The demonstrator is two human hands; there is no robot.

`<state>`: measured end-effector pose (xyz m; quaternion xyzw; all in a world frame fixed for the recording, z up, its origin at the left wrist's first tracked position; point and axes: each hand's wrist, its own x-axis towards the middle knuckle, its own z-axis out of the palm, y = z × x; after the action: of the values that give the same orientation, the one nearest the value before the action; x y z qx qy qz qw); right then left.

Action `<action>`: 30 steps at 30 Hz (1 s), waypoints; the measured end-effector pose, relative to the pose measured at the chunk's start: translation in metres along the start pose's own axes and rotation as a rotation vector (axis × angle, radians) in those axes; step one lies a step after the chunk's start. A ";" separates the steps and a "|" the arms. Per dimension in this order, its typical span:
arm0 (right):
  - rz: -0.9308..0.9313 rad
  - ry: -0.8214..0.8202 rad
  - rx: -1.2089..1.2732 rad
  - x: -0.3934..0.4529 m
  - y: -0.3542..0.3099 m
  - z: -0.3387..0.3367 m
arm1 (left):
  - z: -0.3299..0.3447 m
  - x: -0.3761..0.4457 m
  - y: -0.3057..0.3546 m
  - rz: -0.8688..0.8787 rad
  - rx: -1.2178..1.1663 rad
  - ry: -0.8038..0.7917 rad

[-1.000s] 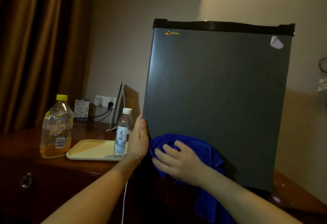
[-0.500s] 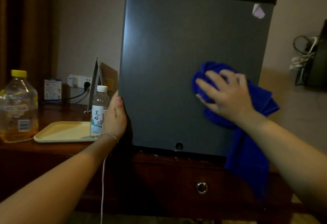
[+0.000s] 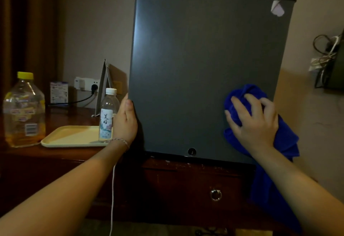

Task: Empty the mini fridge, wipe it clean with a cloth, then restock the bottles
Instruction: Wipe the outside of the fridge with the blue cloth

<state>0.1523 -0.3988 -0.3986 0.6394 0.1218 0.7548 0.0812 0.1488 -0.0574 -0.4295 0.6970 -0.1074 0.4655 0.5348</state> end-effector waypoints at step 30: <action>-0.471 -0.059 0.389 -0.010 -0.207 -0.001 | -0.025 0.008 0.005 -0.135 -0.112 -0.194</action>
<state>0.1460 -0.2035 -0.4678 0.6188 0.4066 0.6588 0.1334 0.1373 -0.0355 -0.4202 0.7134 -0.1374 0.3521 0.5901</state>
